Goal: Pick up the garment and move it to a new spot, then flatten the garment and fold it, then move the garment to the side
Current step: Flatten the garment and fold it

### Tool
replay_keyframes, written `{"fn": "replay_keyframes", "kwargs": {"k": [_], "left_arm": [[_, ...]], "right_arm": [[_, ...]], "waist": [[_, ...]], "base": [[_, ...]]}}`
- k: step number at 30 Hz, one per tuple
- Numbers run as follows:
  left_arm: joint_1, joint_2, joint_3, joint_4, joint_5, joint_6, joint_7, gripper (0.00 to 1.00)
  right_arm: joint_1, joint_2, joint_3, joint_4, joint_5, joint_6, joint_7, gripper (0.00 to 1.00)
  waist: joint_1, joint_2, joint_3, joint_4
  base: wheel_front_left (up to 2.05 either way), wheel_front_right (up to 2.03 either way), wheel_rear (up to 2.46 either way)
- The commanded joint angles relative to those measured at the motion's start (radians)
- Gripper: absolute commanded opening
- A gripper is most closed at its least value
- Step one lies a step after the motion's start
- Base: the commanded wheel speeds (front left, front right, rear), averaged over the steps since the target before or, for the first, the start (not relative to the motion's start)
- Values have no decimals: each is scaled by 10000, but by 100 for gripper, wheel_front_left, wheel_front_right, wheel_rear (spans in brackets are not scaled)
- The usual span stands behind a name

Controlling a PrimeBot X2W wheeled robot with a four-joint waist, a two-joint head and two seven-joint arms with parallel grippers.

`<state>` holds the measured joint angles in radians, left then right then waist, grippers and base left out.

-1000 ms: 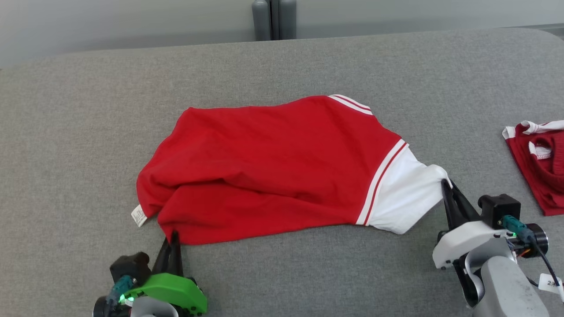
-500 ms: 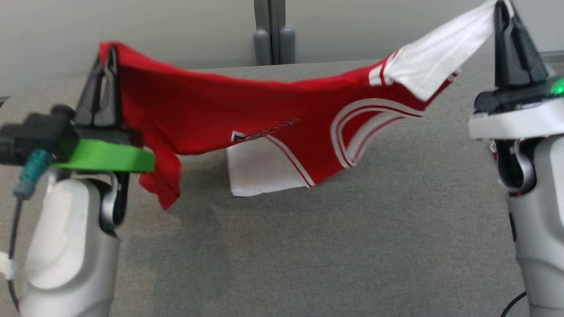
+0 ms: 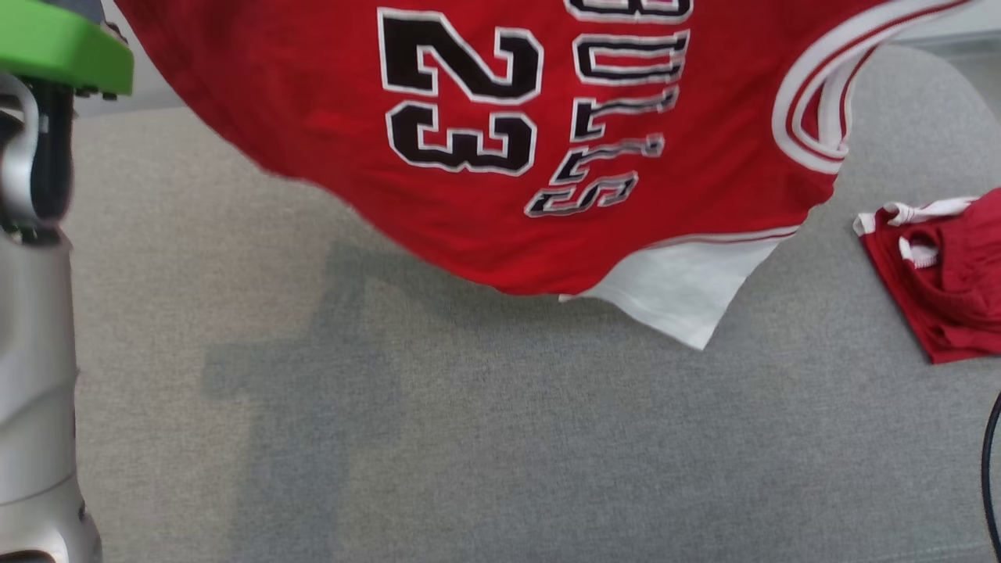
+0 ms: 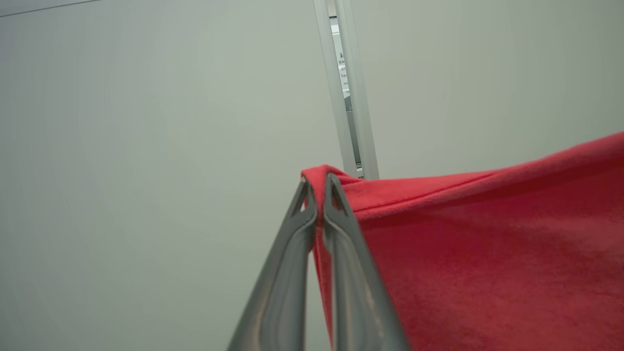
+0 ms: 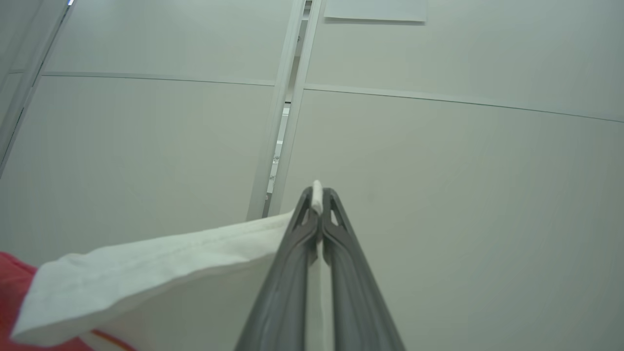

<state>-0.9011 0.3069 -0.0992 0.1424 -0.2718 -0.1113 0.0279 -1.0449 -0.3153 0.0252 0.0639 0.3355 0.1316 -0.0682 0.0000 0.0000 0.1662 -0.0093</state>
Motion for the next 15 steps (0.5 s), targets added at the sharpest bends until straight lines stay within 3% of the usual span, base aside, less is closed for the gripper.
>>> {"fn": "replay_keyframes", "kwargs": {"k": [1, 6, 15], "left_arm": [[-412, 49, 32, 185, 56, 124, 61, 0], [-1780, 77, 23, 1190, 316, 386, -7, 0], [-4952, 149, -237, 3760, 1303, 1021, -1461, 0]], "right_arm": [[-419, -98, 122, 351, -199, -20, -66, 0], [-2182, -117, 409, 1818, -959, -20, -528, 0], [-5138, 290, 35, 4421, -2627, -20, -1809, 0]], "waist": [[0, 0, 932, -294], [0, 0, 2229, -535], [0, 0, 3675, -735]], "base": [[0, 0, 0], [0, 0, 0], [0, 0, 0]]}}
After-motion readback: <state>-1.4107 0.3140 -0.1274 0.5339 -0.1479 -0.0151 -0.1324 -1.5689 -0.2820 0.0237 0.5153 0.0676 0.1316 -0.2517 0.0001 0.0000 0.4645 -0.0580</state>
